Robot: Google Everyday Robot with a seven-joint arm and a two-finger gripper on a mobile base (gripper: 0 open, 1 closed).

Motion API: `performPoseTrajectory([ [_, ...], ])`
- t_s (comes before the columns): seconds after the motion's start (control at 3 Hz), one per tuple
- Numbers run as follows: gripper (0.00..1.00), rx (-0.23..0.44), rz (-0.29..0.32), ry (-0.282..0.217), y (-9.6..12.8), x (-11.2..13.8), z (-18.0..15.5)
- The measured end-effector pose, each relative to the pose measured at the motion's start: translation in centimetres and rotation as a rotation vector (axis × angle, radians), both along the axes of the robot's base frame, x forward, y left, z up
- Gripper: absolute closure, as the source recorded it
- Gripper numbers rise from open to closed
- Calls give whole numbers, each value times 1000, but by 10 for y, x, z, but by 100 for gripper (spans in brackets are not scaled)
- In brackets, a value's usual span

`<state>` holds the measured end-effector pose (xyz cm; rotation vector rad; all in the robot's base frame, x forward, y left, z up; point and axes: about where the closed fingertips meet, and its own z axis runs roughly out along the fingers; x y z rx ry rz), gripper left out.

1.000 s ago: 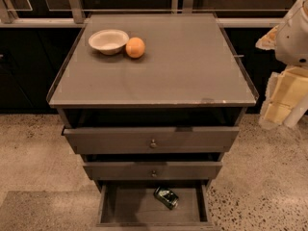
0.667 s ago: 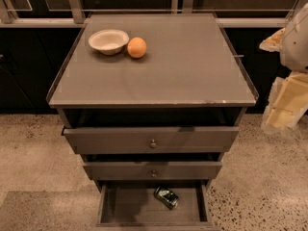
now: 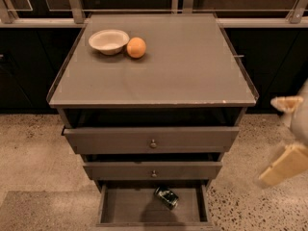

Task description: Pick green can from bottom drawer and place on counter

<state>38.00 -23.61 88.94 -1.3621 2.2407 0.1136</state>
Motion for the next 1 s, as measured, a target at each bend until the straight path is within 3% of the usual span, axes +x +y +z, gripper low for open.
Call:
performPoseTrajectory([
  [0.33,0,146,-72,88,1,-7,-109],
  [0.67,0,226,-137,197,8,-8,-223],
  [1.0,0,224,-181,278,13,-1,-299],
])
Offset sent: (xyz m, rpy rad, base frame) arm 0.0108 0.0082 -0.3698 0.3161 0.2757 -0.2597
